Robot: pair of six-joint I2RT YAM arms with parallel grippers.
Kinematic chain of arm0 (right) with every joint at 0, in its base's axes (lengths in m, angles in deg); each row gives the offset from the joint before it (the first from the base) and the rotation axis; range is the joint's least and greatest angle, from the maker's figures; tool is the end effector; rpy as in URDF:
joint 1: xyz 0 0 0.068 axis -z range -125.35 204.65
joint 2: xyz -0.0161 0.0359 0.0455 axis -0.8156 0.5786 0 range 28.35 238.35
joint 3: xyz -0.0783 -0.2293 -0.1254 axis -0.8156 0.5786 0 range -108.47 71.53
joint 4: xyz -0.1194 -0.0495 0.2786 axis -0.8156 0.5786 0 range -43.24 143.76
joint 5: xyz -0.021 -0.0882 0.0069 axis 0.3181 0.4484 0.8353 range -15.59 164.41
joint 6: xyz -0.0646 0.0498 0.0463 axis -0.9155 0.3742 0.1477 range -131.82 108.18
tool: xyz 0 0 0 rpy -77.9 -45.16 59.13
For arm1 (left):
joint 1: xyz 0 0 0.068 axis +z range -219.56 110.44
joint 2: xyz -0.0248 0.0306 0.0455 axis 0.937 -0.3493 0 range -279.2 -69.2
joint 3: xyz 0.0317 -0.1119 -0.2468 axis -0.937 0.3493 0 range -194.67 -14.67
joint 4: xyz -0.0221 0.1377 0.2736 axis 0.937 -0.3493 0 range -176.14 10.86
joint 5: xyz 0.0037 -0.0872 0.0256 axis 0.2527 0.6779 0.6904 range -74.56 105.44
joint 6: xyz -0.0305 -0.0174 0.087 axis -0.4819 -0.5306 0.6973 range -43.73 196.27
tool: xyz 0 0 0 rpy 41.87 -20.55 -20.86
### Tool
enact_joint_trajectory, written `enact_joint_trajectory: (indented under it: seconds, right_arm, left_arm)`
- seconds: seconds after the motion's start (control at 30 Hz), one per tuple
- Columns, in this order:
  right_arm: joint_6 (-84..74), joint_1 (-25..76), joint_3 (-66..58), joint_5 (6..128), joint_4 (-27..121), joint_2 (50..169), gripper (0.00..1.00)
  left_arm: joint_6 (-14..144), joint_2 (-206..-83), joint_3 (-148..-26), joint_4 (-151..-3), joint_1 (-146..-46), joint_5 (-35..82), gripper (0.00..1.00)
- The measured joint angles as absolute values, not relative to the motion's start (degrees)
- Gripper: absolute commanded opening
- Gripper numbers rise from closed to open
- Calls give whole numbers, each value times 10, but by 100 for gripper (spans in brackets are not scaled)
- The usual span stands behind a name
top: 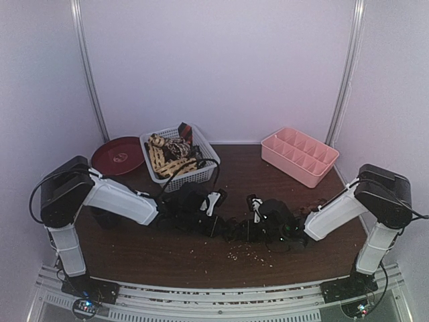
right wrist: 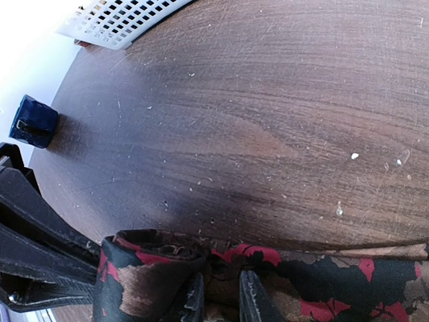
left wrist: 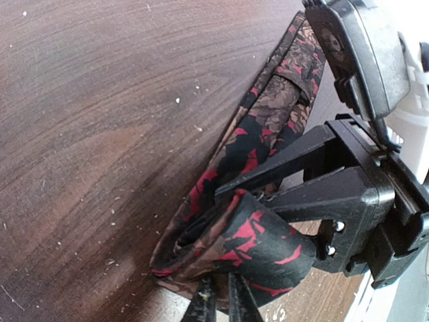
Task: Roll the ties
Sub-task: Roll the tie at the center of the board.
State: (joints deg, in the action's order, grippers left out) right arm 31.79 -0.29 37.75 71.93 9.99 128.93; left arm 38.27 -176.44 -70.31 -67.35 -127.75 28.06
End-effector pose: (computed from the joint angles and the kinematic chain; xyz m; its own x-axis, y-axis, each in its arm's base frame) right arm 0.2133 0.3102 0.0478 -0.7870 0.0783 -0.6119 -0.4093 0.6759 0.6129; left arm 0.2202 -0.3902 0.0728 -0.8309 0.2000 -0.5192 0.5155 0.6279 -0.5831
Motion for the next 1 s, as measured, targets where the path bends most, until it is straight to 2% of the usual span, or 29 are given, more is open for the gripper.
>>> enact_joint_trajectory:
  seconds: [0.27,0.5,0.57,0.63,0.67,0.87,0.9,1.0]
  right_arm:
    - [309,-4,372,736,113,1290,20]
    - [299,-6,369,753,123,1290,18]
    - [298,-6,368,753,124,1290,18]
    - [298,-6,368,753,124,1290,18]
    - [298,-6,367,753,125,1290,18]
    - [298,-6,365,753,129,1290,18]
    - [299,-6,365,753,129,1290,18]
    - [299,-6,364,754,132,1290,18]
  left_arm:
    - [385,-1764,-703,-675,-1278,280,21]
    - [387,-1765,-715,-698,-1278,276,23]
    - [387,-1765,-718,-703,-1278,274,18]
    - [386,-1765,-719,-704,-1279,270,2]
    - [384,-1765,-720,-705,-1279,268,0]
    - [384,-1765,-742,-733,-1280,256,0]
    - [384,-1765,-746,-737,-1281,254,5]
    - [382,-1766,-752,-747,-1283,245,8]
